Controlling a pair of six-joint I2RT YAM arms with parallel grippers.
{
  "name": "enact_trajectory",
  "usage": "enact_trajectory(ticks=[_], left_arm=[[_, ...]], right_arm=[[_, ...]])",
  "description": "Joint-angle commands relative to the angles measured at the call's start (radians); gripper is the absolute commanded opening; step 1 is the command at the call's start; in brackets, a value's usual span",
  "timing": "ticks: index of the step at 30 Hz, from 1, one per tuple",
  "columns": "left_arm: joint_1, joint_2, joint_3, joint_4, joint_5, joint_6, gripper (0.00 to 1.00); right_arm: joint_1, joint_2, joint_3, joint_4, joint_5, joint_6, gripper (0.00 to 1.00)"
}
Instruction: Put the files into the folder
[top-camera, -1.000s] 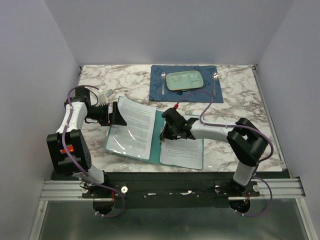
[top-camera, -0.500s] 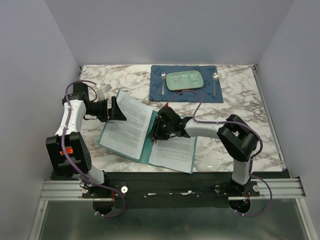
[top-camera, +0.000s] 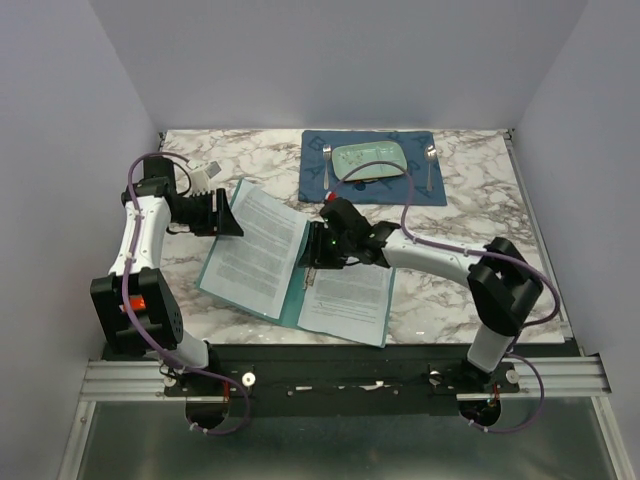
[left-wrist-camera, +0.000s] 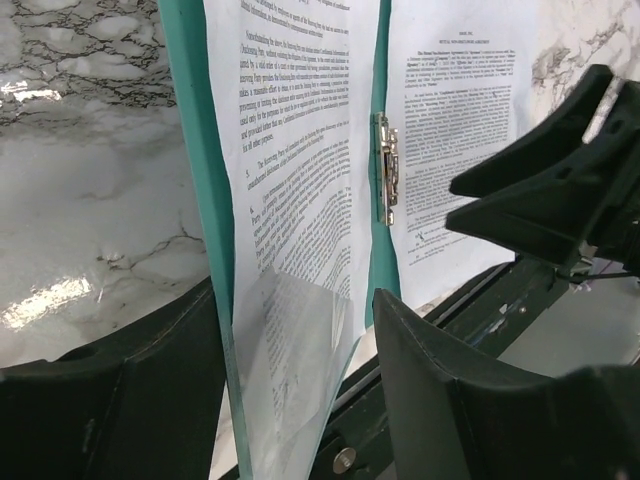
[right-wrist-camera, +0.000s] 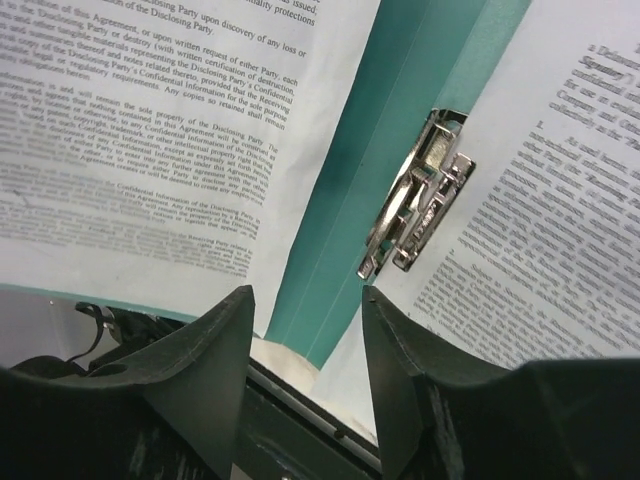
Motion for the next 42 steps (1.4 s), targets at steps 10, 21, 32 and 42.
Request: enact_trajectory(ticks=[10,21,32,42], left_arm=[[-0.123,-0.037,0.08,-0.011,-0.263,-0.061,0.37],[-0.192,-0.07,0.181,-0.03,-0.463,-0.077,0.24],[-0.307,-0.071,0.135,-0.028,-0.429,-0.12,0.24],[-0.219,0.011,0.107,-0.008,-0.44,-0.062,0.64]], right_arm=[[-0.122,-0.374,-0.315,-0.254,0.256,0.052,0.58],[-0.129,-0.509,-0.523,-0.264,0.304,0.139,0.61],[-0.132,-0.512,-0.611,-0.246,0.324,0.167,0.64],[-0.13,-0.604,-0.521,-0.298,0.35,0.133,0.68]])
